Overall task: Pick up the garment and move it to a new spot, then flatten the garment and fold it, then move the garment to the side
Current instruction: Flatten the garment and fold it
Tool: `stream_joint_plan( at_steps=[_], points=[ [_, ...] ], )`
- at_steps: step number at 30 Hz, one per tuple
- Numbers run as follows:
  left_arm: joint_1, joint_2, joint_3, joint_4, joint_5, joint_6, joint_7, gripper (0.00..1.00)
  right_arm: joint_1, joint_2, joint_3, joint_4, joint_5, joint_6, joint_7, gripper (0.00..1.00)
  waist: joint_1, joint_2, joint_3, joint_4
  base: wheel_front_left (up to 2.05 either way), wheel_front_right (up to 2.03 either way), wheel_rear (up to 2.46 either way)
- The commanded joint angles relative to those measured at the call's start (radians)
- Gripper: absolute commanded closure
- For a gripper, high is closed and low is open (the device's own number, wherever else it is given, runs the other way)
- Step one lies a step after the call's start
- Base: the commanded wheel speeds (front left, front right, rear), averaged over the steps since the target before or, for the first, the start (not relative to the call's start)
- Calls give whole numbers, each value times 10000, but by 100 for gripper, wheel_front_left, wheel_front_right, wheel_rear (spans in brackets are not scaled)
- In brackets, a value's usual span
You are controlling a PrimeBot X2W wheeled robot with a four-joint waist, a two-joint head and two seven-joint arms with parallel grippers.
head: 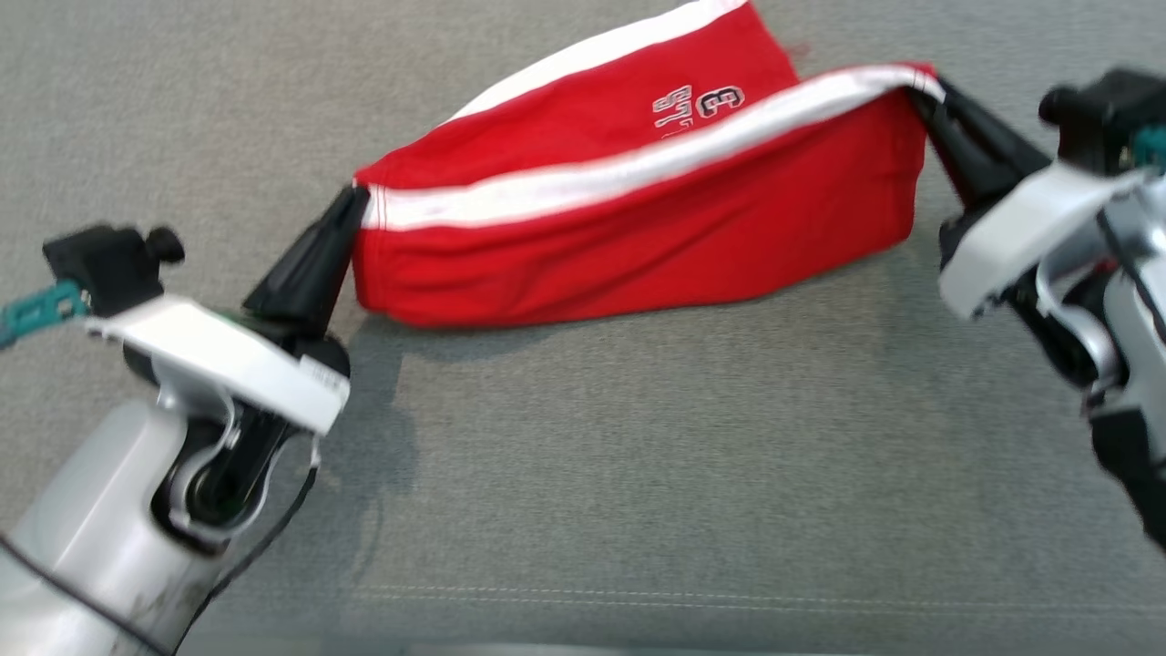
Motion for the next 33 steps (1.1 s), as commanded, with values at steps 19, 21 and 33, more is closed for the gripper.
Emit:
stream_joint_plan(
  at_steps=[19,21,33],
  points=[
    [-3967,-3535,-1022,6178,211,-1418,-1054,100,-4780,-705,4001,5979,2201,-30,-1275,100,0,0,1087,2389,0,0,0],
    [-4139,-3679,-1222,6313,239,-1428,-1249,100,-4971,-711,4168,6316,2388,-30,-1411,100,0,0,1127,2448,0,0,0],
    [-4194,-3343,-1360,6348,1321,-1347,-1941,0,-4905,-436,4714,7395,3362,-30,-2740,0,0,0,1049,2370,0,0,0]
  ],
)
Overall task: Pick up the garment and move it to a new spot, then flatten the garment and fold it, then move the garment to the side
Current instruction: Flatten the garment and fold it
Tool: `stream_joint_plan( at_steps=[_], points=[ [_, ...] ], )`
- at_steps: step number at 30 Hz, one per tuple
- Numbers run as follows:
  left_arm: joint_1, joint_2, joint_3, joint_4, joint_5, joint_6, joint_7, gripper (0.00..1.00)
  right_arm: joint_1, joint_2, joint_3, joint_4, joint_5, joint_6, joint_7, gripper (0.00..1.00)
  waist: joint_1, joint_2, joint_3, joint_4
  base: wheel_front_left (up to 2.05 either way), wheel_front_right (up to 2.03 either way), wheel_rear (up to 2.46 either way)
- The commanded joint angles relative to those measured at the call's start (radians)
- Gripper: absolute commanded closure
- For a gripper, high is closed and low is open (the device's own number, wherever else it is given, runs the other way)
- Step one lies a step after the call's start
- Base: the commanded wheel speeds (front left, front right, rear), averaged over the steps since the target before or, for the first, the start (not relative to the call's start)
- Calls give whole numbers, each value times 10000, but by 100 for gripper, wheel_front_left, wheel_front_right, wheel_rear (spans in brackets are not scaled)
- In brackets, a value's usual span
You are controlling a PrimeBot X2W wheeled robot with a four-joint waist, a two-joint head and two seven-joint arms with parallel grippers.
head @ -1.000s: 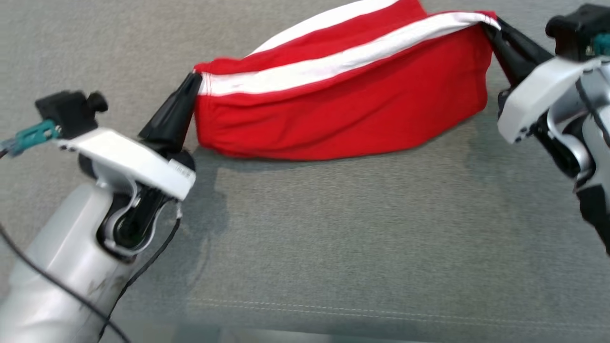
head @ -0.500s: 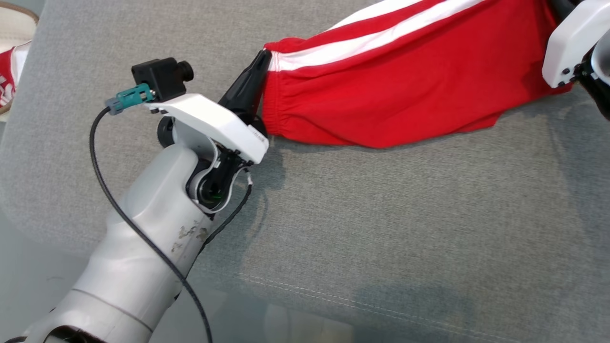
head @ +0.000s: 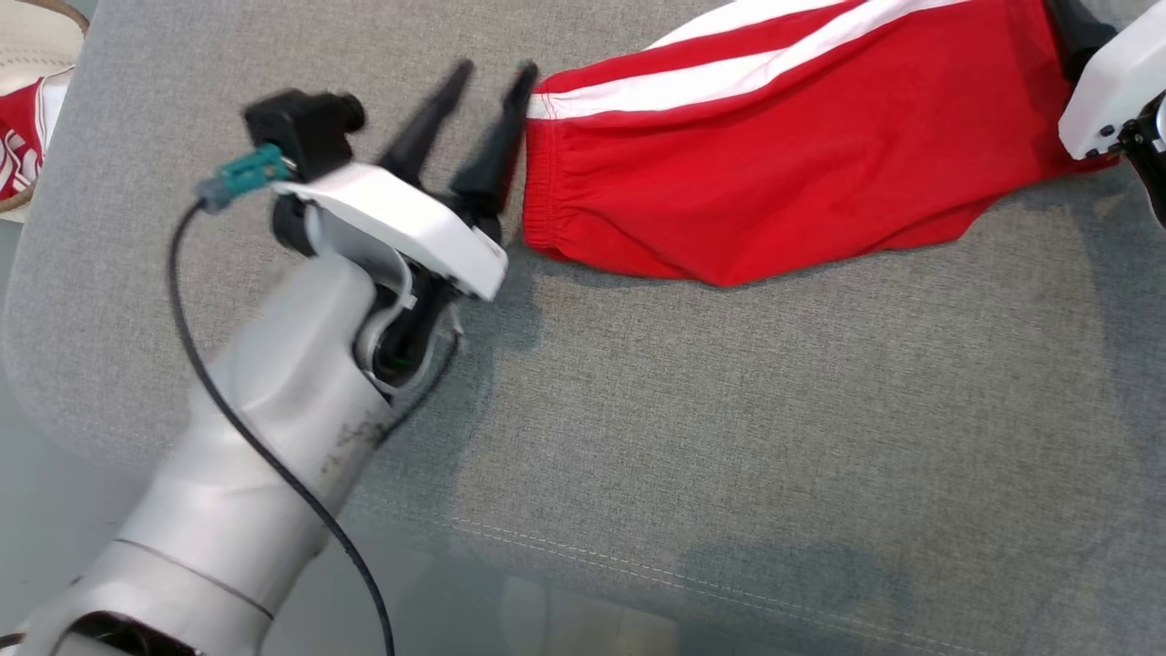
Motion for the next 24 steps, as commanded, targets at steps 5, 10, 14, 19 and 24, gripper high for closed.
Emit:
stream_joint_plan(
  at_steps=[5,10,14,19,24],
  points=[
    [879,597,1735,-1702,2263,921,-128,0,638,207,-151,-40,391,-30,-746,0,0,0,-172,-241,0,0,0],
    [2450,686,2527,-3430,3790,1709,-129,0,1037,238,-700,-604,354,-30,-947,0,0,0,-384,-507,0,0,0],
    [3579,795,2916,-4312,4216,2081,-130,0,1821,301,-1927,-1815,-263,-30,-955,0,0,0,-582,-810,0,0,0],
    [4561,989,3170,-4663,4233,2428,-130,0,3338,824,-3190,-2934,-1268,-30,-958,0,0,0,-913,-1289,0,0,0],
    [5300,1151,3462,-5133,4158,2893,-131,0,4378,1411,-4183,-3643,-2094,-30,-958,0,0,0,-1122,-1684,0,0,0]
  ],
)
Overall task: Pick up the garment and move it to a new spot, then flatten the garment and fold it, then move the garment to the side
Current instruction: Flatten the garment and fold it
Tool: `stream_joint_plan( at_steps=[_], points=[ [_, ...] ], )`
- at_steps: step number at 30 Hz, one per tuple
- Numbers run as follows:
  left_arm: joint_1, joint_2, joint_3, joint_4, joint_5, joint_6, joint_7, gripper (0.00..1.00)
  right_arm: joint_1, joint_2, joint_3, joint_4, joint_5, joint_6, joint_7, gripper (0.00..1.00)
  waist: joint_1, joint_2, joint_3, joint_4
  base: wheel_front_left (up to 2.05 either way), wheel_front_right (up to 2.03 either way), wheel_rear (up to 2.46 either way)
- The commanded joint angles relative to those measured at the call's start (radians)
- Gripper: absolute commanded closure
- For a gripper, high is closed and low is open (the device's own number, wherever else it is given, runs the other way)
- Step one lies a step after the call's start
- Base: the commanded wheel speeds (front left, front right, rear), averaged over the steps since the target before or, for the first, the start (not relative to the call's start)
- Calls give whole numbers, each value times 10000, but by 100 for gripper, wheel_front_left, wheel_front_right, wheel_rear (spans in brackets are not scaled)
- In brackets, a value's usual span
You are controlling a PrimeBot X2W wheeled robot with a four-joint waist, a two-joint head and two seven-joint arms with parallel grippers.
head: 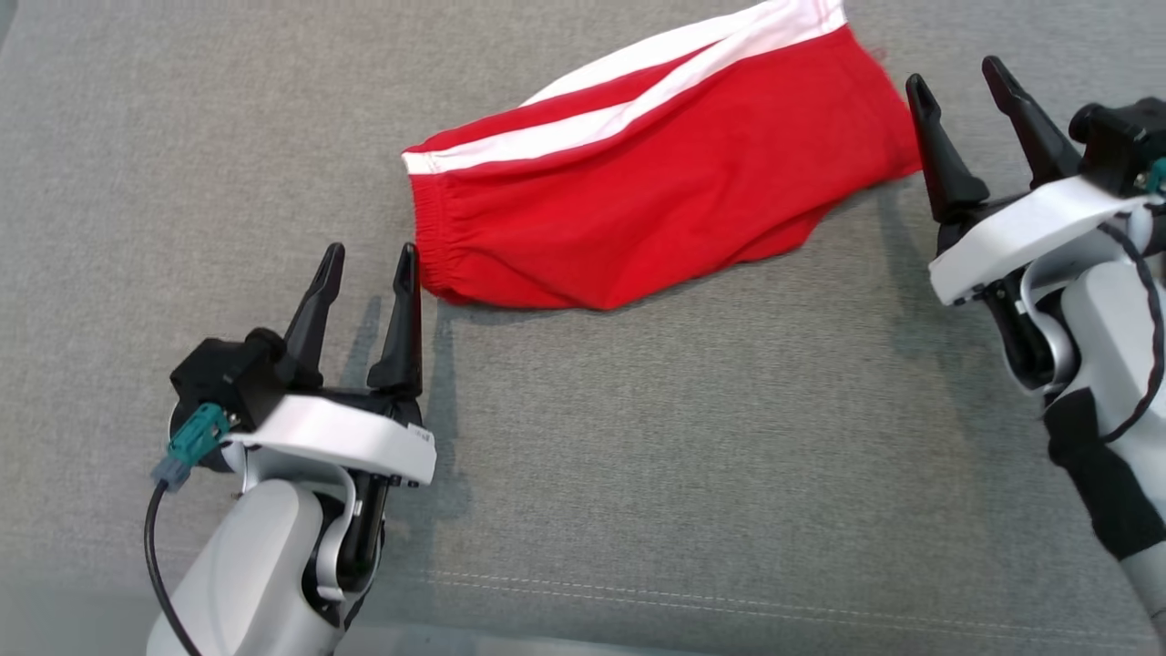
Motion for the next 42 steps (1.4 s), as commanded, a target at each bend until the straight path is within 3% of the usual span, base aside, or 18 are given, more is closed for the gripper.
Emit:
stream_joint_plan(
  at_steps=[1,9,16,30,36,42],
  points=[
    [151,326,400,-365,-40,121,-46,0,419,188,-129,-360,-164,-29,-86,0,0,0,-158,-181,0,0,0],
    [435,293,520,-932,-575,220,486,0,869,780,-711,-368,-713,-29,-87,0,0,0,-297,-304,0,0,0],
    [-384,96,283,-655,-1086,-122,1447,0,-178,949,-411,1210,-608,-29,-55,0,0,0,-72,-124,0,0,0],
    [-2170,-718,-201,1914,-1969,-828,3002,0,-2260,1262,1038,4141,133,-29,1375,0,0,0,410,360,0,0,0],
    [-2629,-1196,-110,3151,-2907,-1417,3583,0,-2610,1288,1486,4564,620,-29,1771,0,0,0,477,462,0,0,0],
    [-3091,-1416,-124,4172,-3399,-1724,3899,0,-2875,1291,1551,5021,1234,-29,2192,0,0,0,477,535,0,0,0]
  ],
)
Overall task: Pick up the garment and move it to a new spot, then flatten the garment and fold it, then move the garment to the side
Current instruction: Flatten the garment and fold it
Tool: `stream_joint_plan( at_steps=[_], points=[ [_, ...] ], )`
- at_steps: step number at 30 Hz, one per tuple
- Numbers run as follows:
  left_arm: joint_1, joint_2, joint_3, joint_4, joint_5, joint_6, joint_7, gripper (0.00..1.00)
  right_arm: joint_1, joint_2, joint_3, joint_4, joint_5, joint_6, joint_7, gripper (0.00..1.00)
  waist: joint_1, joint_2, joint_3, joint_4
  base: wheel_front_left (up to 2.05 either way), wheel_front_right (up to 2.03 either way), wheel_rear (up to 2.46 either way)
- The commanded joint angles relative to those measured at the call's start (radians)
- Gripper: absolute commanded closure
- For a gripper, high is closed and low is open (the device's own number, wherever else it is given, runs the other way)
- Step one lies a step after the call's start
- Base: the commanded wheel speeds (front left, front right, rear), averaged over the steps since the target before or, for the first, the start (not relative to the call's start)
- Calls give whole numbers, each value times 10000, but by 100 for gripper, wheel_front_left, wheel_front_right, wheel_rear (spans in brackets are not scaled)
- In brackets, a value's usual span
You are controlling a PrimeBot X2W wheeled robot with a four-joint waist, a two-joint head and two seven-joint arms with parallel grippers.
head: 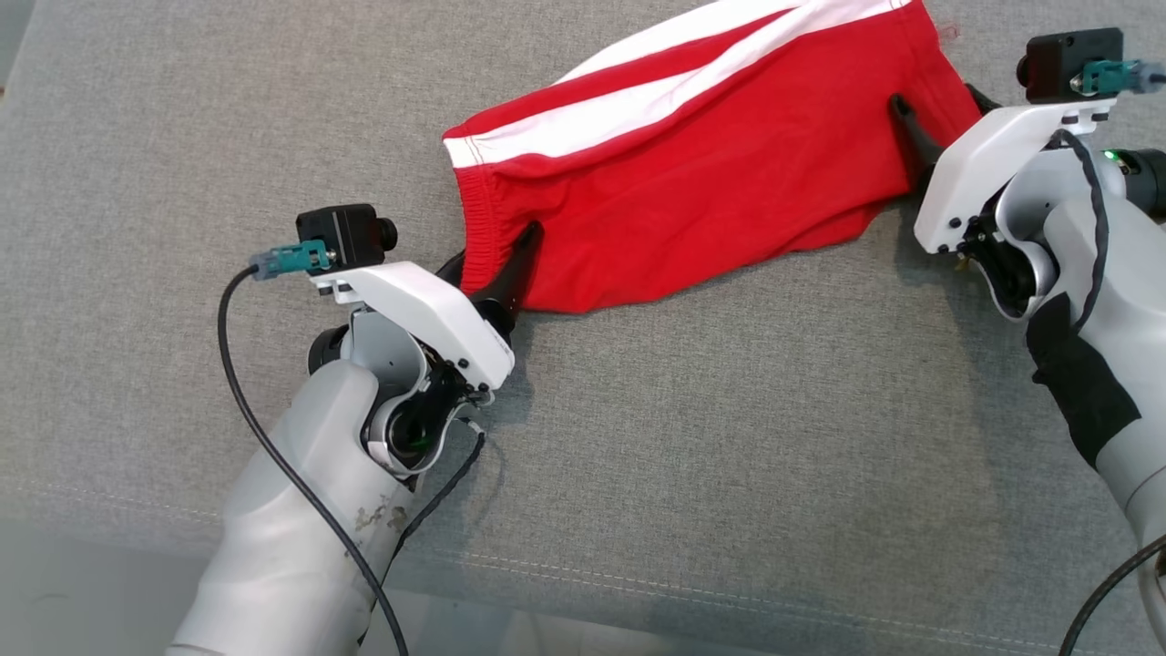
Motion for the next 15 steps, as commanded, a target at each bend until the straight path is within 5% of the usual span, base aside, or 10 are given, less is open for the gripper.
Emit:
stream_joint_plan(
  at_steps=[1,2,3,4,5,6,15],
  points=[
    [-227,200,260,138,-355,-180,231,0,-11,182,74,-92,250,-30,180,0,0,0,-4,42,0,0,0],
    [-283,161,257,263,-520,-284,321,0,-11,188,146,-100,338,-30,311,0,0,0,-13,63,0,0,0],
    [-330,130,217,393,-639,-360,421,0,0,200,185,-135,463,-30,411,50,0,0,-29,77,0,0,0],
    [-373,106,193,505,-749,-418,474,25,6,194,196,-183,598,-30,431,100,0,0,-46,89,0,0,0],
    [-414,85,190,588,-859,-487,460,78,14,180,264,-173,678,-30,554,100,0,0,-60,96,0,0,0],
    [-460,70,162,678,-945,-549,472,100,25,173,297,-209,797,-30,627,100,0,0,-65,97,0,0,0],
    [-474,89,72,851,-1422,-1038,291,100,489,-90,628,-1126,1952,-30,496,100,0,0,-131,-25,0,0,0]
  ],
)
